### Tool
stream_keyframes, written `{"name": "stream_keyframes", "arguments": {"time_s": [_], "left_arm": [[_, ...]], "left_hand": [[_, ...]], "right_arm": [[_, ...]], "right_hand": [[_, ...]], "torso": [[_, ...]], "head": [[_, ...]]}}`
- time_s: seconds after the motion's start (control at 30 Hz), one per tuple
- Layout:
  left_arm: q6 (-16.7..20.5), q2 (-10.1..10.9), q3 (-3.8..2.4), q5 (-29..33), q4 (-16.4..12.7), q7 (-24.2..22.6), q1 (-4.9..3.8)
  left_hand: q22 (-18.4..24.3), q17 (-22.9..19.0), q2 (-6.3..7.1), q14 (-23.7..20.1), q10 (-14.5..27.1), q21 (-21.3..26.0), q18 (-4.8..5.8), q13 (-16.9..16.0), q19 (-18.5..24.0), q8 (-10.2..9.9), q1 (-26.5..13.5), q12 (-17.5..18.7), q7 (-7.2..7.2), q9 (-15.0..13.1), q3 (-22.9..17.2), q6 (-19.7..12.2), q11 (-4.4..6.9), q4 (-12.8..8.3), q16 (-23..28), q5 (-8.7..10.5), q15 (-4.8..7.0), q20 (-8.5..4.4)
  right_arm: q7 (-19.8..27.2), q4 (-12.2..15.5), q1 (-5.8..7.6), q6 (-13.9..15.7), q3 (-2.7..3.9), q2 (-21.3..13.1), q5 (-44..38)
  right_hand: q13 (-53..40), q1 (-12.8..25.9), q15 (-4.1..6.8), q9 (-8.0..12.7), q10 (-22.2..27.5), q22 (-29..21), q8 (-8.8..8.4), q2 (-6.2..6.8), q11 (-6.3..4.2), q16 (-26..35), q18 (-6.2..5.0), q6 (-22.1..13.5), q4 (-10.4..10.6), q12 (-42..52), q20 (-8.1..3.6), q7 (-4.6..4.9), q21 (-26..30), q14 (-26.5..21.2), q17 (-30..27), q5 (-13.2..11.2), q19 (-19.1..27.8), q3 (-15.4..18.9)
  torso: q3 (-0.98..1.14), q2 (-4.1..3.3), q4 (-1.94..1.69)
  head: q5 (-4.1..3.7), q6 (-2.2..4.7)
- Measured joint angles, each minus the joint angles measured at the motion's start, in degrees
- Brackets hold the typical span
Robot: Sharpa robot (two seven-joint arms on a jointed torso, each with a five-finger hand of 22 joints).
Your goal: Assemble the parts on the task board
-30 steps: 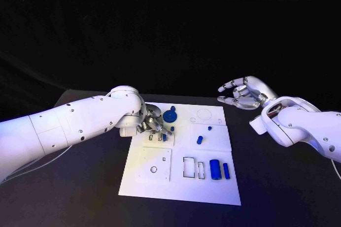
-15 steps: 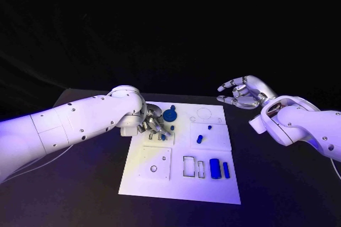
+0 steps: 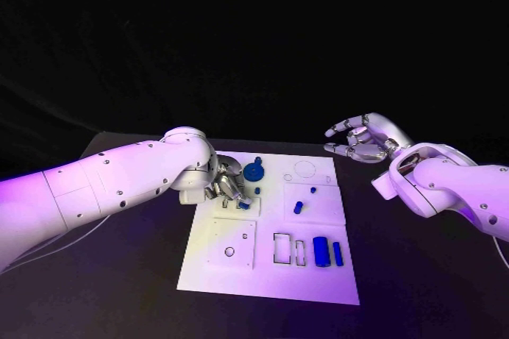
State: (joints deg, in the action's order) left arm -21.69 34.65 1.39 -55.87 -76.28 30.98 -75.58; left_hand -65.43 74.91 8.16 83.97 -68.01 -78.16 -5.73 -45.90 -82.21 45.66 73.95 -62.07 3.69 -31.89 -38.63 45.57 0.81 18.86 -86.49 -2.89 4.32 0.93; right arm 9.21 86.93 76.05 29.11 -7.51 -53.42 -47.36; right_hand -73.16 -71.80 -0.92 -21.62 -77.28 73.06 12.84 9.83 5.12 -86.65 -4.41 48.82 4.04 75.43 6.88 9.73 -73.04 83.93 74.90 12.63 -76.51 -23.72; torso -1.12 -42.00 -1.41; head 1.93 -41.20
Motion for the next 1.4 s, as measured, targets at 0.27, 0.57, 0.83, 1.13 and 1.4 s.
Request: {"name": "stream_keyframes", "arguments": {"time_s": [0.27, 0.57, 0.83, 1.13, 1.4], "left_arm": [[0.62, 1.62, -0.17, 2.34, -1.32, -0.02, -0.01], [3.28, 3.71, -0.23, 2.67, -3.83, -0.18, 0.11], [7.15, 4.69, -0.22, -1.14, -5.44, -0.38, 0.87], [9.15, 4.67, -0.20, -6.64, -5.90, -0.48, 1.47], [9.11, 4.07, -0.17, -9.40, -5.65, -0.48, 1.79]], "left_hand": [[0.00, 0.00, -0.01, -0.01, -0.65, 0.00, 0.00, -0.77, 0.00, 0.14, -1.46, -0.78, 0.01, -4.15, -0.20, -0.01, 0.00, 0.08, 0.00, -0.01, -0.01, 0.00], [-0.17, 0.00, 0.59, -0.01, -2.50, 0.00, 0.01, -3.04, 0.00, 1.04, -2.51, -2.73, -0.03, -4.16, -0.75, 0.04, 0.23, -0.29, 0.00, -0.01, -0.01, 0.00], [-0.65, 0.00, 1.80, -0.02, -5.22, -0.22, 0.92, -7.02, -0.23, 1.98, -4.50, -5.82, -0.52, -4.98, -2.35, 0.55, 0.94, -1.88, -0.26, -0.24, 0.39, -0.23], [-0.93, 0.00, 2.38, -0.02, -5.94, -0.44, 0.92, -8.30, -0.41, 2.63, -5.50, -6.66, -0.62, -4.99, -2.95, 1.06, 1.23, -2.19, -0.60, -1.11, 0.80, -0.42], [-1.03, 0.00, 2.33, -0.02, -6.16, -0.44, 0.91, -8.54, -0.41, 2.71, -5.90, -6.94, -0.64, -6.29, -2.96, 1.09, 1.44, -2.20, -0.60, -1.35, 0.80, -0.41]], "right_arm": [[-0.02, -0.15, -0.07, -0.03, -0.01, -0.08, 0.00], [-0.02, -0.10, -0.08, -0.03, -0.01, -0.38, 0.00], [-0.02, 0.01, -0.09, -0.01, -0.01, -0.70, 0.01], [0.00, 0.06, -0.09, -0.01, -0.01, -0.76, 0.01], [0.01, 0.08, -0.09, -0.01, -0.01, -0.78, 0.02]], "right_hand": [[0.08, 0.23, 0.00, 0.00, 0.00, -0.05, 0.00, 0.23, 0.00, 0.22, 0.00, 0.00, 0.16, -0.21, 0.00, 0.00, 0.00, 0.00, 0.02, 0.00, 0.00, 0.16], [0.16, 0.23, 0.00, 0.00, 0.00, -0.05, 0.00, 0.23, 0.00, 0.22, 0.00, 0.00, 0.16, -0.21, 0.00, 0.00, 0.00, 0.00, 0.04, 0.00, 0.00, 0.16], [0.16, 0.29, 0.00, 0.00, 0.00, -0.05, 0.00, 0.16, 0.00, 0.22, 0.00, 0.00, 0.16, -0.21, 0.00, 0.00, 0.00, 0.00, 0.04, 0.00, 0.00, 0.16], [0.16, 0.48, 0.00, 0.00, 0.00, -0.05, 0.00, -0.02, 0.00, 0.22, 0.00, 0.00, 0.16, -0.21, 0.00, 0.00, 0.00, 0.00, 0.03, 0.00, 0.00, 0.16], [0.16, 0.48, 0.00, 0.00, 0.00, -0.12, 0.00, -0.02, 0.00, 0.22, 0.00, 0.00, 0.32, -0.21, 0.00, 0.00, 0.00, 0.00, 0.03, 0.00, 0.00, 0.32]], "torso": [[0.03, -0.03, -0.05], [0.03, -0.03, -0.16], [-0.01, 0.00, -0.20], [-0.05, -0.03, -0.15], [-0.04, -0.12, -0.10]], "head": [[0.03, 0.09], [-0.04, 0.13], [-0.03, 0.23], [0.19, 0.32], [0.23, 0.25]]}}
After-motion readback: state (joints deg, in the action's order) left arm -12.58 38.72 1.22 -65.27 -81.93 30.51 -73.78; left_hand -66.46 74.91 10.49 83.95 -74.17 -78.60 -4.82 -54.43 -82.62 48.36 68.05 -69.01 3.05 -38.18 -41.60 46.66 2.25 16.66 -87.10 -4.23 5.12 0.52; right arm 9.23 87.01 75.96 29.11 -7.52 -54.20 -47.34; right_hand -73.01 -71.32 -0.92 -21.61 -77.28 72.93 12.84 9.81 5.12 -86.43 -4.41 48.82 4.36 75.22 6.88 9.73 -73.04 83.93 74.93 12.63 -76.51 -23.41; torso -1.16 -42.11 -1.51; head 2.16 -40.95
